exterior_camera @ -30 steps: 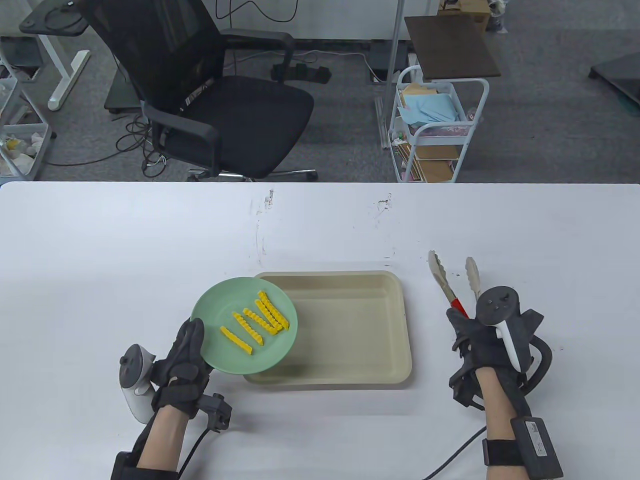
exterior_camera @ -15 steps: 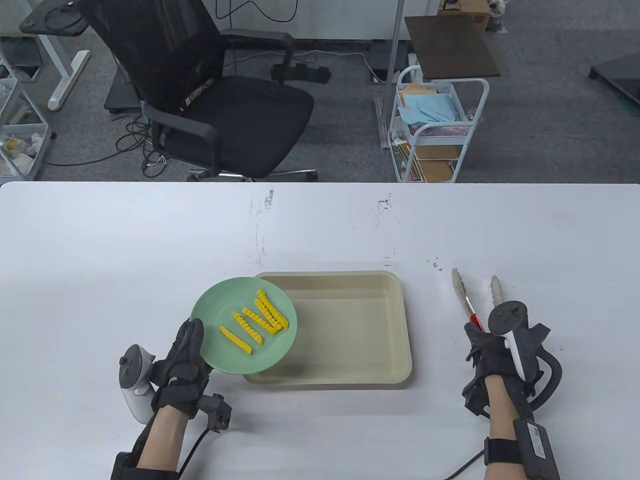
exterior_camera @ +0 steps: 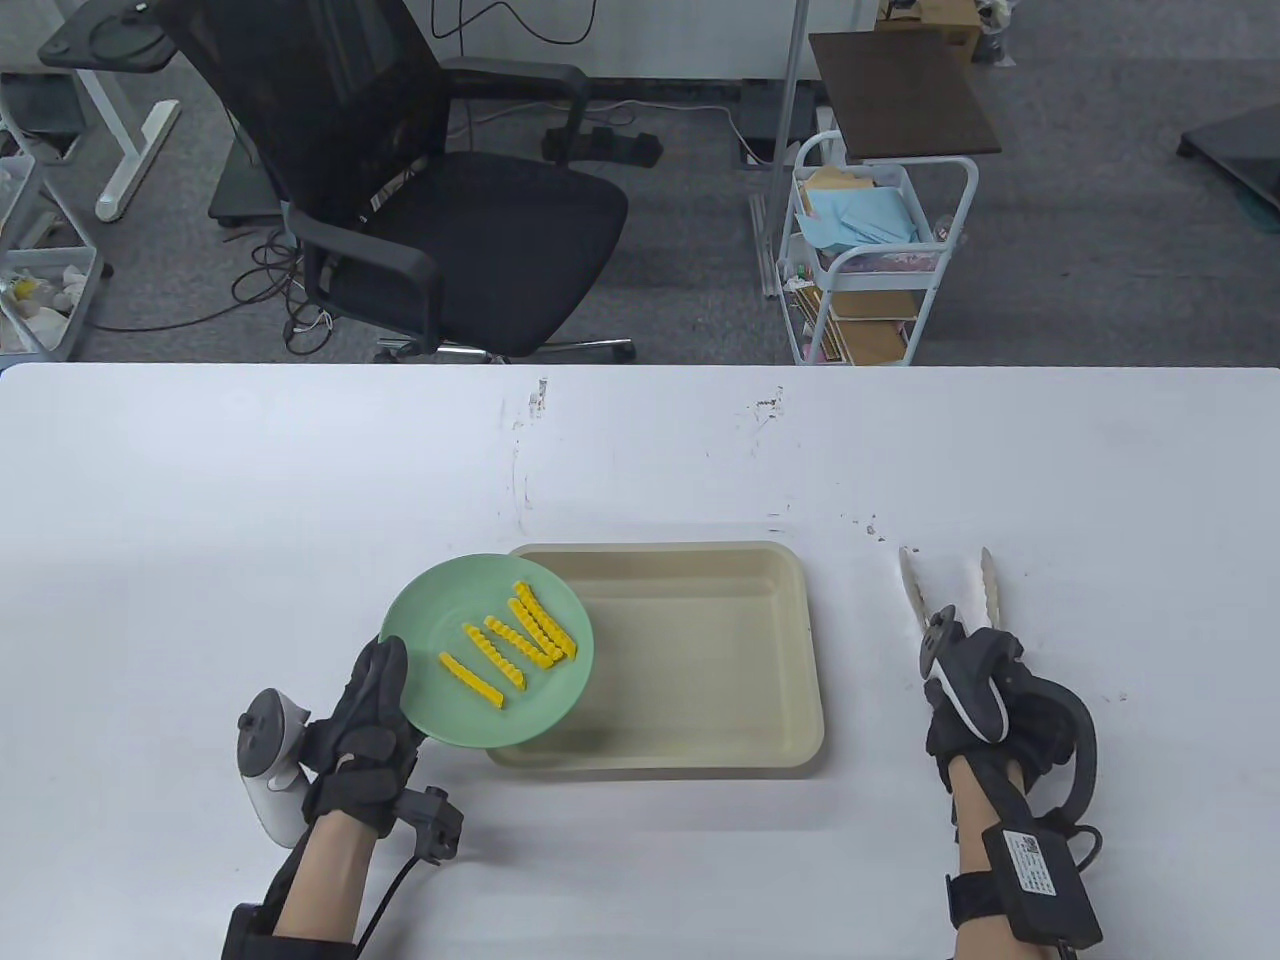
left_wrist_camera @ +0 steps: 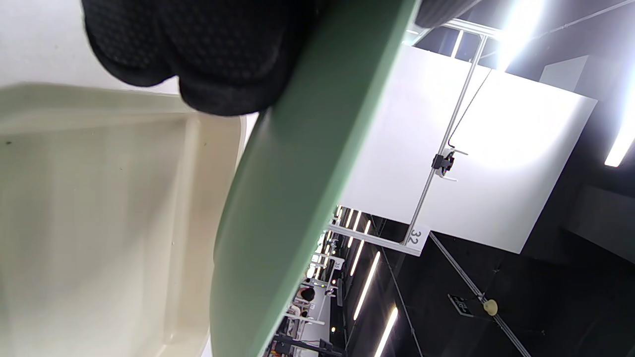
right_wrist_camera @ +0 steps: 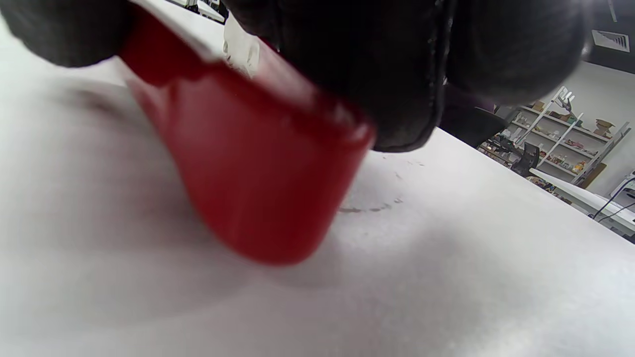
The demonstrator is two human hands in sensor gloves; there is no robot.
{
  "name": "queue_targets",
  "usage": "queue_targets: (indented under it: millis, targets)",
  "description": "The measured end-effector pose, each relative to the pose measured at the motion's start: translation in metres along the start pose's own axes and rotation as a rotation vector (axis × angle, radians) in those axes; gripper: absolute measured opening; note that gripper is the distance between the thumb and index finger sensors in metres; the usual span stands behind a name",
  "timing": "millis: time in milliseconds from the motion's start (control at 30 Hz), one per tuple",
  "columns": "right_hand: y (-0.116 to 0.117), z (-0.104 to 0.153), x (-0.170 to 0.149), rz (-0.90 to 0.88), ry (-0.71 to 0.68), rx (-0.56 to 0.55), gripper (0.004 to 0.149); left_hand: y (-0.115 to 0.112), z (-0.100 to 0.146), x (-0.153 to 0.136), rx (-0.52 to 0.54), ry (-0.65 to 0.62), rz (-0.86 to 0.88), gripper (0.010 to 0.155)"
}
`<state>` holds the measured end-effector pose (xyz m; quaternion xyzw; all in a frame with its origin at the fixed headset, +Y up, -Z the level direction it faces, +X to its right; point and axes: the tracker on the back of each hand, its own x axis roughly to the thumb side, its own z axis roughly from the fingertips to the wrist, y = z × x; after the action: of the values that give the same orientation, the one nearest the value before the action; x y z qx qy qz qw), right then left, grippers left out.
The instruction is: Hold plate and receive fries gripped by tongs from baking tray
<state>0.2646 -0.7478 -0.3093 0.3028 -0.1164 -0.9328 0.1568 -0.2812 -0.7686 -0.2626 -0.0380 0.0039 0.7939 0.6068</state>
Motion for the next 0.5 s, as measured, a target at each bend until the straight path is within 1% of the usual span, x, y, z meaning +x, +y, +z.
queue_targets:
  millis: [167, 233, 300, 367, 500]
  targets:
    - [-0.001, 0.001, -0.003, -0.029, 0.002, 0.041, 0.082, 0.000, 0.000, 0.000, -0.003, -0.001, 0.001, 0.065]
    - [-0.008, 0.005, -0.004, -0.076, -0.018, 0.025, 0.083, 0.000, 0.000, 0.000, -0.005, -0.001, 0.000, 0.065]
    - [-0.018, 0.011, 0.000, -0.149, -0.068, -0.017, 0.081, 0.000, 0.000, 0.000, -0.004, 0.000, -0.003, 0.065]
    - [-0.030, 0.018, 0.008, -0.262, -0.148, -0.070, 0.079, 0.000, 0.000, 0.000, -0.004, 0.000, -0.004, 0.065]
    - [-0.051, 0.040, 0.027, -0.453, -0.289, -0.114, 0.078, 0.000, 0.000, 0.000, -0.004, -0.003, -0.009, 0.065]
